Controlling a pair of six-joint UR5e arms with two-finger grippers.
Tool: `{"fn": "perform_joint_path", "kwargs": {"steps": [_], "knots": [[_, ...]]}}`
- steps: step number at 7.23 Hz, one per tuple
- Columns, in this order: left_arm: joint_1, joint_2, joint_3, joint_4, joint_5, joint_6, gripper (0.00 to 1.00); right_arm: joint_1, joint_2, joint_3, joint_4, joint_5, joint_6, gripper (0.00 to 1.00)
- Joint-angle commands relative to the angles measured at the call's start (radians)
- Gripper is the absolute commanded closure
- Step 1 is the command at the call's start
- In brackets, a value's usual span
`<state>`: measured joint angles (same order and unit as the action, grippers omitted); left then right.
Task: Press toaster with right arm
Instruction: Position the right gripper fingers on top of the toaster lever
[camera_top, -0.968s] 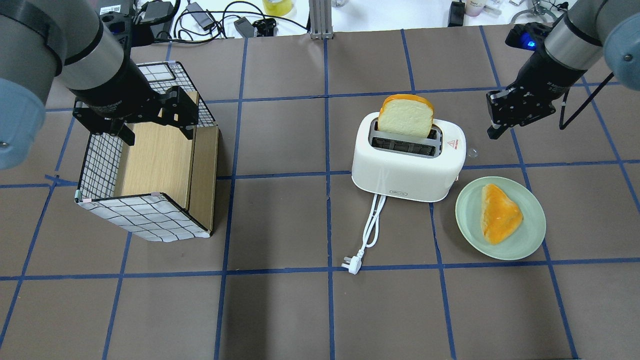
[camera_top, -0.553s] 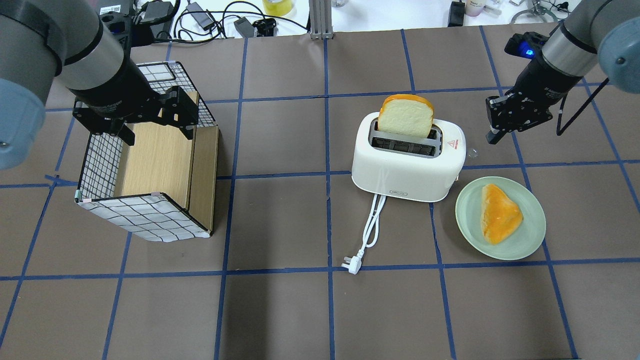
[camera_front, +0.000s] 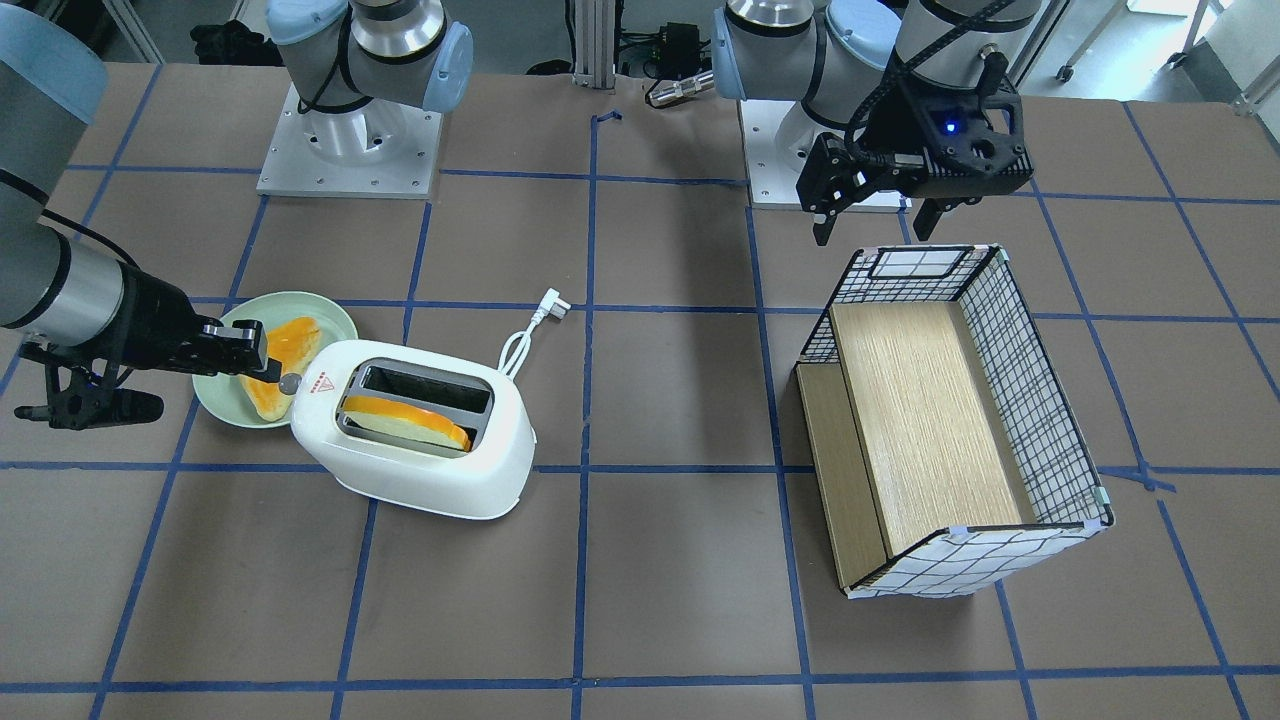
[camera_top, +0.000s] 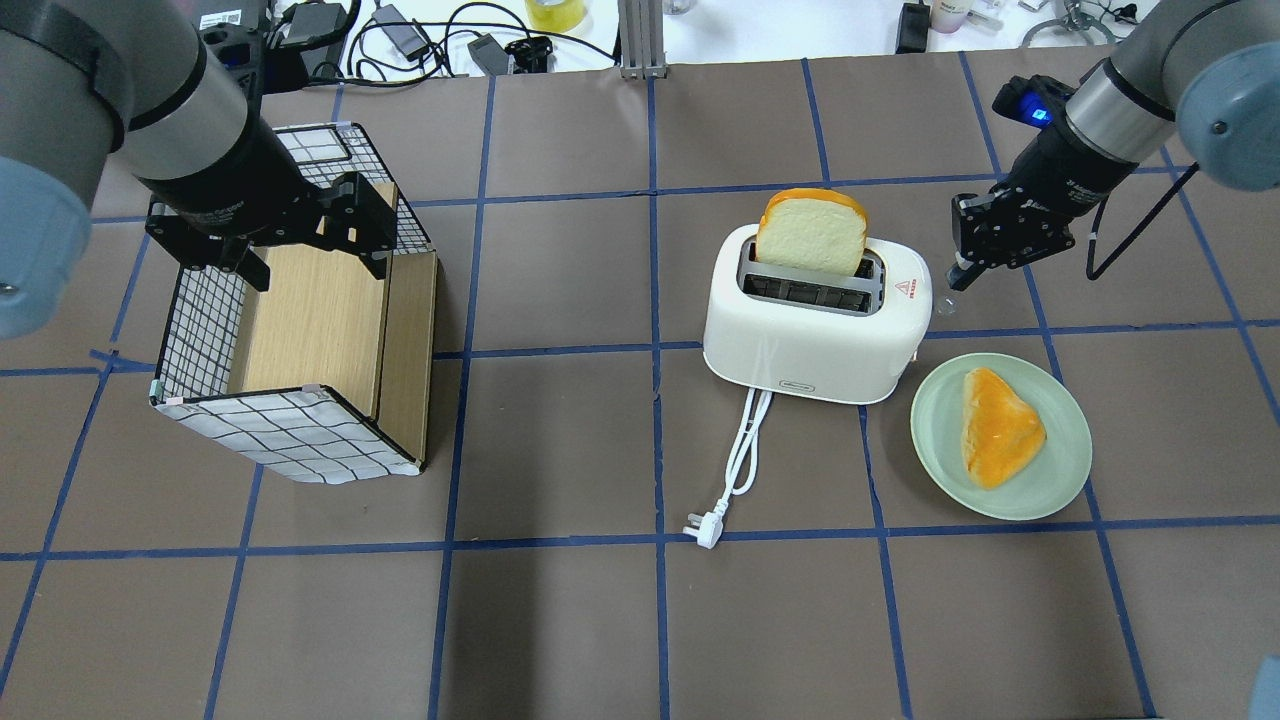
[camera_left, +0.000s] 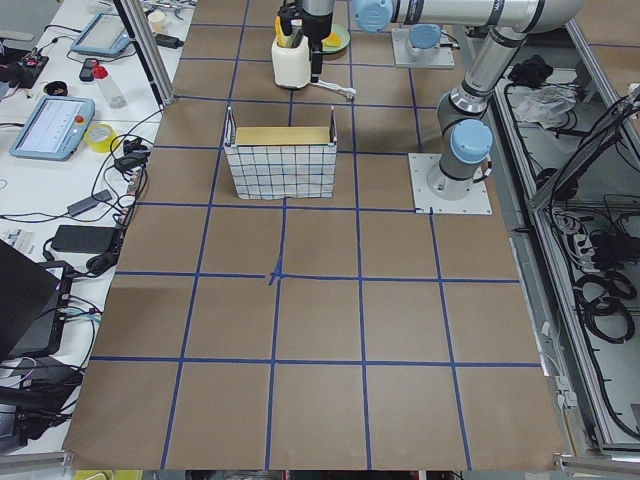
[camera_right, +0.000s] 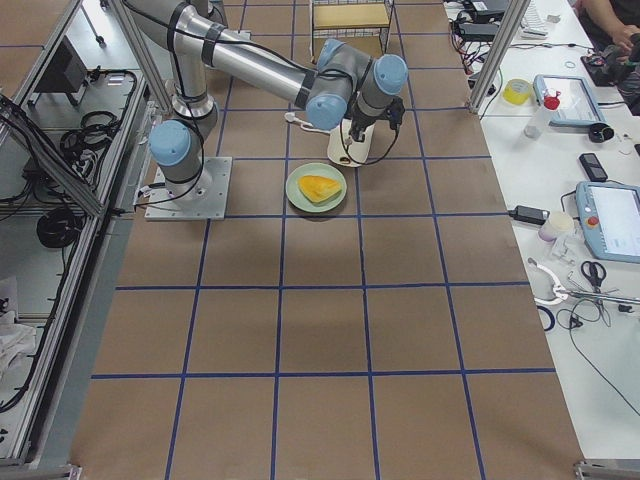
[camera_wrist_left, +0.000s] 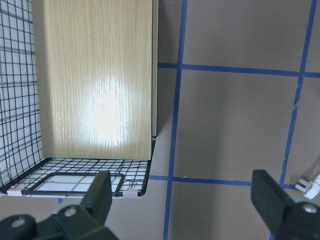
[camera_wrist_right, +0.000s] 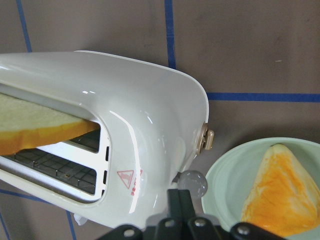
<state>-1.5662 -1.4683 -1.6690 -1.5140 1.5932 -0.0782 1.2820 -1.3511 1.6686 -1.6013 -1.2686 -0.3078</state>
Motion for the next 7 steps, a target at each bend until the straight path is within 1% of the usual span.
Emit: {"fn": "perform_joint_path", "kwargs": {"steps": [1, 4, 7], "knots": [[0.000, 0.000, 0.000, 0.000, -0.001, 0.000, 0.00, -0.012, 0.024, 0.003, -0.002, 0.035, -0.008, 1.00], [0.000, 0.000, 0.000, 0.000, 0.001, 0.000, 0.00, -0.030, 0.026, 0.008, -0.002, 0.074, -0.016, 1.00], [0.000, 0.000, 0.000, 0.000, 0.001, 0.000, 0.00, -0.032, 0.038, 0.010, 0.015, 0.068, -0.046, 1.00]]}}
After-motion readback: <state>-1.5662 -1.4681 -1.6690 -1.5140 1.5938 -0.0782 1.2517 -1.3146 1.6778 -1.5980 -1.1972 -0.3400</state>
